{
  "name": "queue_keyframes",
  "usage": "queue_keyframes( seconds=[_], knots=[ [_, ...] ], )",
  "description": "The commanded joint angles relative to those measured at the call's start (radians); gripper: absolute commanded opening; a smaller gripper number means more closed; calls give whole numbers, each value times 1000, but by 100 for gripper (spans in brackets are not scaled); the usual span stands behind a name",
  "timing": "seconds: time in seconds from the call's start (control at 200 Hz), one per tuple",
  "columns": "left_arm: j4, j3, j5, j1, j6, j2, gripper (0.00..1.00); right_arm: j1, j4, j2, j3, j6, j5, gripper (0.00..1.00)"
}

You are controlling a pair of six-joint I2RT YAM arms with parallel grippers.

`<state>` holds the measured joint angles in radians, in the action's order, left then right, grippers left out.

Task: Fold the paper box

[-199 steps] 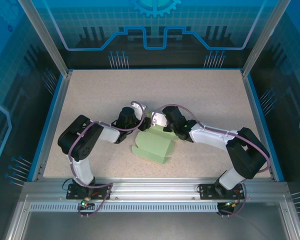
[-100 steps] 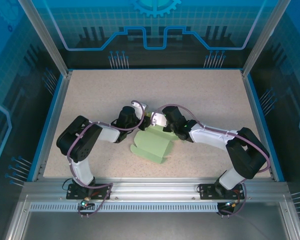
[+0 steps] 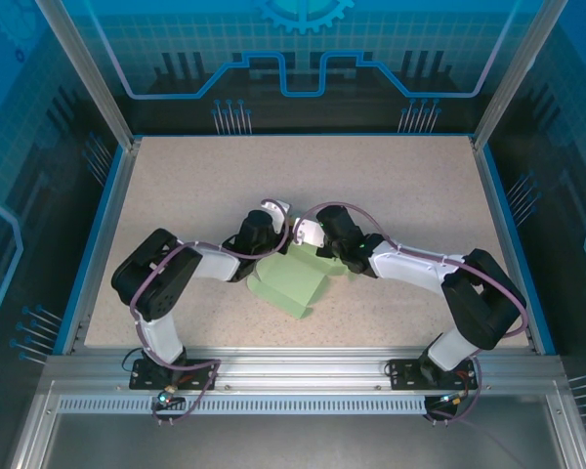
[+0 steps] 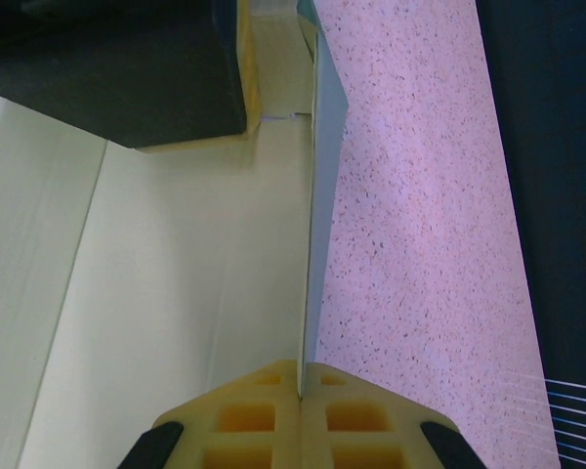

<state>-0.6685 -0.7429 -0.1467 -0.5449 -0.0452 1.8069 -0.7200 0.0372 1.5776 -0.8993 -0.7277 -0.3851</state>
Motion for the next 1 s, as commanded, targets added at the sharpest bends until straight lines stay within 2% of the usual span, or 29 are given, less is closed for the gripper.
queue_keyframes(
  seconds=[0.0,0.12,0.45,0.665,0.996],
  knots=[
    [71,-31,-220,35,-13,-8,24,-27,-66,1,-6,10,57,0],
    [63,-26,-107,34,-13,-27,27,-16,-49,5,-8,23,32,0],
    [128,-7,131,37,22,-114,50,3,-43,9,-29,64,-18,0],
    [196,20,204,37,7,-160,62,3,-51,15,-36,72,-31,0],
    [245,59,198,38,12,-134,65,10,-59,13,-55,71,-35,0]
  ],
)
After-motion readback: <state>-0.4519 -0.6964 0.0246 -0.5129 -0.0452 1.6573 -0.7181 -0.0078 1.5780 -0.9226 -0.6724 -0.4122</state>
